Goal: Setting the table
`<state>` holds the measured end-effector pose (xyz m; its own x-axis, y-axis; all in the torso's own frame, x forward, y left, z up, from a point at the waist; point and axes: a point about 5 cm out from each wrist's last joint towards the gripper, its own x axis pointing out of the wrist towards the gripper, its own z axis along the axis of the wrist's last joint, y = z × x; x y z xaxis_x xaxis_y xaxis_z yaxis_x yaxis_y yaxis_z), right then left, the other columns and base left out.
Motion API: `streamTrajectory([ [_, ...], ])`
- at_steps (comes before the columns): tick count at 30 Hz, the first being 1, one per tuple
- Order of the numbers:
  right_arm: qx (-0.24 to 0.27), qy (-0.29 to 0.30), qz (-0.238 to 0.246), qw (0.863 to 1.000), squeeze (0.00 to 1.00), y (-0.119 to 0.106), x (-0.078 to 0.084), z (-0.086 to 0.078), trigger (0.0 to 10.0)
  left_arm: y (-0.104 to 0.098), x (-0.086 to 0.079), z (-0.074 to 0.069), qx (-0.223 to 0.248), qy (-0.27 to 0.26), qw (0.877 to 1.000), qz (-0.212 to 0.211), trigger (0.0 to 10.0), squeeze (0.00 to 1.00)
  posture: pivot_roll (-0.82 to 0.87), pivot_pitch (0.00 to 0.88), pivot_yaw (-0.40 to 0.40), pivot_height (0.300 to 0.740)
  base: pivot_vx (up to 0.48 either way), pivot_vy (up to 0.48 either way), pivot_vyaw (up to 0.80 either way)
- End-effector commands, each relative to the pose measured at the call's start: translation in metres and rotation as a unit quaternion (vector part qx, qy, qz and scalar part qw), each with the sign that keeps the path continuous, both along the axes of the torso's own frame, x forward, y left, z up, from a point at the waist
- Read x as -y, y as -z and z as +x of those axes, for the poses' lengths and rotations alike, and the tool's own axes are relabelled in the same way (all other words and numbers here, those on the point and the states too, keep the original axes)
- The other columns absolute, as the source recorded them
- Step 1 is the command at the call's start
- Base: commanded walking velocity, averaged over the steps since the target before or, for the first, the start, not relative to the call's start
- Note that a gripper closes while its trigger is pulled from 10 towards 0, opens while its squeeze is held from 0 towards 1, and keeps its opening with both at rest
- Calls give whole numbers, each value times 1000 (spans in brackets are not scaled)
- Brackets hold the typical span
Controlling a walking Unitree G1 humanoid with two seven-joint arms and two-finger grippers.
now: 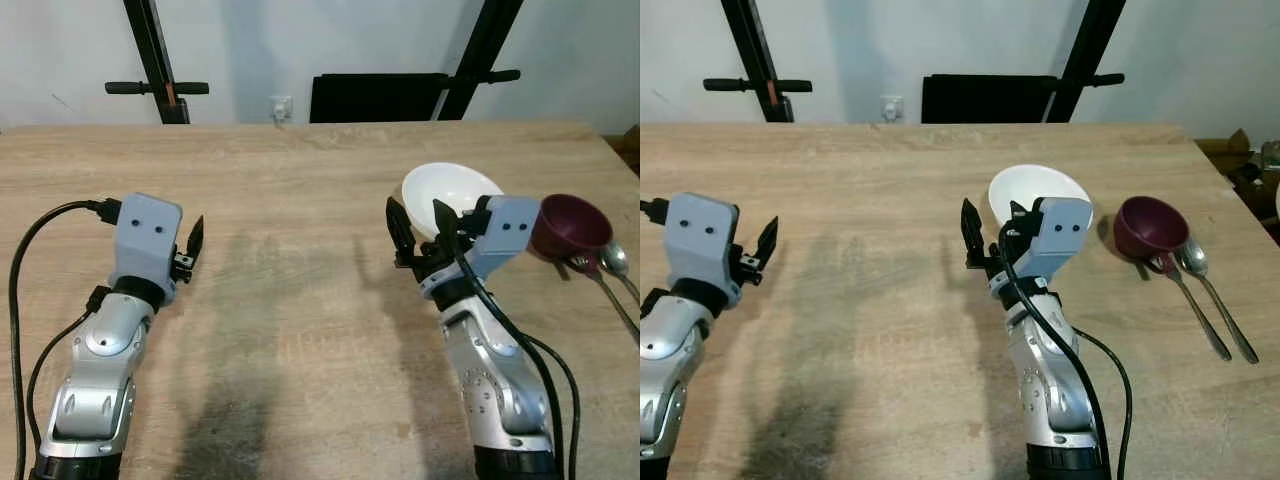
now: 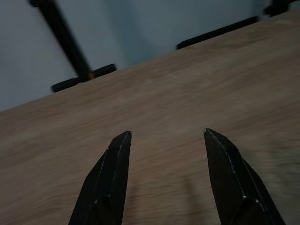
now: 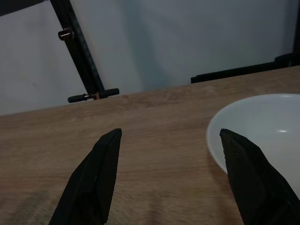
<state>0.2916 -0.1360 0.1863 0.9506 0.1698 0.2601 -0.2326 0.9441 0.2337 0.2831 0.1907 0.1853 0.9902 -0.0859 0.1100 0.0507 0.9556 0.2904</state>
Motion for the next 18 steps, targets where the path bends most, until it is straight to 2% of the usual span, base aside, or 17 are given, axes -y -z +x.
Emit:
streamTrajectory([
  [1,-12,7,-3,1000,0,6,3,-1,10000,2,4,-2,-12,20,1000,-1,10000,0,-61,47,9,740,0,0,0],
  [5,-12,8,-8,1000,0,5,3,-1,10000,1,7,-3,-23,48,999,6,10000,0,-59,48,7,740,0,0,0],
  [7,-14,1,-23,1000,0,5,2,1,10000,-6,3,0,-33,71,996,51,10000,0,-54,49,4,740,0,0,0],
  [11,-13,-2,-26,1000,0,4,1,3,10000,-14,0,3,-24,78,995,52,10000,0,-48,49,-2,740,0,0,0],
  [13,-11,-2,-26,1000,0,2,2,5,10000,-25,8,8,-20,125,991,45,10000,0,-38,49,-6,740,0,0,0],
  [14,-11,-2,-26,1000,0,2,2,5,10000,-25,8,8,-20,125,991,45,10000,0,-38,49,-6,740,0,0,0],
  [15,-8,-1,-31,999,0,1,2,7,10000,-27,17,12,-27,158,986,52,10000,0,-43,49,-3,740,0,0,0],
  [18,-3,4,-43,999,0,-3,3,13,10000,-27,26,19,-30,175,982,61,10000,0,-52,52,-1,740,0,0,0],
])
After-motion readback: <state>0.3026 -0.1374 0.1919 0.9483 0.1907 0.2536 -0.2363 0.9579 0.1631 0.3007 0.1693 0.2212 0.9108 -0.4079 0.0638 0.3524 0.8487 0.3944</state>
